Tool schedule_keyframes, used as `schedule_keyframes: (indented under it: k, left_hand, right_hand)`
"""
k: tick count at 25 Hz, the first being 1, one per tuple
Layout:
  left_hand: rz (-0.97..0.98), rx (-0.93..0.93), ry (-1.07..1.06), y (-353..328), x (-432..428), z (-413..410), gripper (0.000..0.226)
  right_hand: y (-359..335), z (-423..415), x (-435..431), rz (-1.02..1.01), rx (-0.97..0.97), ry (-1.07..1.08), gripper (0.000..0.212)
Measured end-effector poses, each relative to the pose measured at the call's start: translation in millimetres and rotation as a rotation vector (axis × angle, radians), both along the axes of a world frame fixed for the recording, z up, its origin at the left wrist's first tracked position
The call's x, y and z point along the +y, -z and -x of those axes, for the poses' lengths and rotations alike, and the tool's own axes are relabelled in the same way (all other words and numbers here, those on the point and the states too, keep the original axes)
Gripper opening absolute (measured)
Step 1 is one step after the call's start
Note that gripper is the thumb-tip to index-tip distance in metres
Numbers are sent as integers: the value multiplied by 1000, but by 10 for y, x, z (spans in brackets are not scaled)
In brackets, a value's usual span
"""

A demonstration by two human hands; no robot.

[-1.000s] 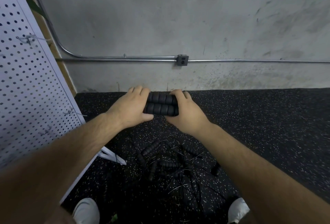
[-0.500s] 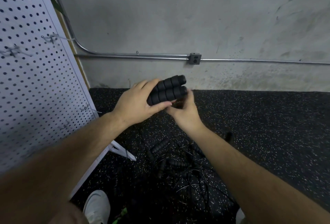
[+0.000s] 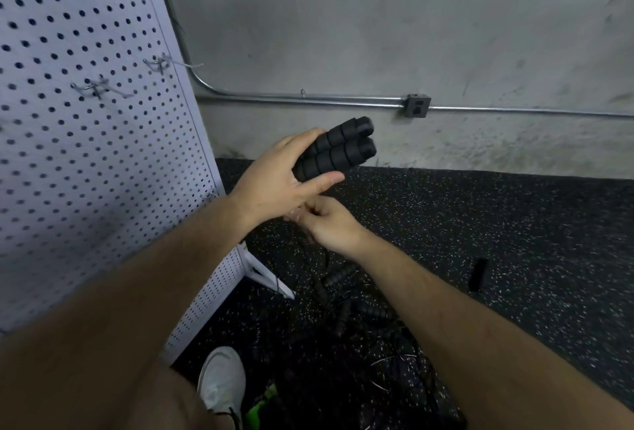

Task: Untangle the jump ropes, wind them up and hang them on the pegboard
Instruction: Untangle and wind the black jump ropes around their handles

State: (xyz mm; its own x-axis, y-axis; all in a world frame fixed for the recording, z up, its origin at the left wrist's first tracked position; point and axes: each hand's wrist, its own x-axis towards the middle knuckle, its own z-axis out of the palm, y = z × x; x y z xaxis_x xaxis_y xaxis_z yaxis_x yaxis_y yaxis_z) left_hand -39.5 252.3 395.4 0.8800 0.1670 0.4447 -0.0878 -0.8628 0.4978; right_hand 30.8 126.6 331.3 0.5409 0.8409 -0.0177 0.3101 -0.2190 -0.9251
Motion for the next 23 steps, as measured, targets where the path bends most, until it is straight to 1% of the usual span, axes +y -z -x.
schedule_keyframes:
  k: [4,6,8,9,10,11,13,14,15,18,23]
  left_hand:
    - [-86,61,-39,15,290,139,66]
    - [-171,93,-26,44,359,172,71]
    - [-267,134,3,89,360,177,76]
    - [-322,155,22,111,333,174,78]
    - [-390,172,35,130,298,169,80]
    - [-466,174,45,151,266,158,83]
    - [-580,145,61,182,213,130,87]
    - [-607,125,69,189,188,109,88]
    - [-625,108,76,199,172,85,88]
    - [-684,83,64,234,87,27,90]
    - [-753,179,-16,279,-75,-23,105]
  right_hand:
    - [-277,-270,-348,82,-80,-24,28]
    - [-377,-405,-538,165,-159,-38,32]
    - [-434,-485,-689,232,-255,-16,37]
    - [-440,-514,-751,248,-274,3,38]
    - [-445,-546,-805,247,-263,17,38]
    - [-462,-570,-856,225,-209,31,38]
    - [-523,-568,-951,168,-29,62,36]
    - [-556,-538,-987,165,15,82,36]
    - [-579,-501,-1008,192,-20,103,38]
    - [-584,-378,-1036,282,-333,175,44]
    - [-526,-332,-1067,286,-547,303,33]
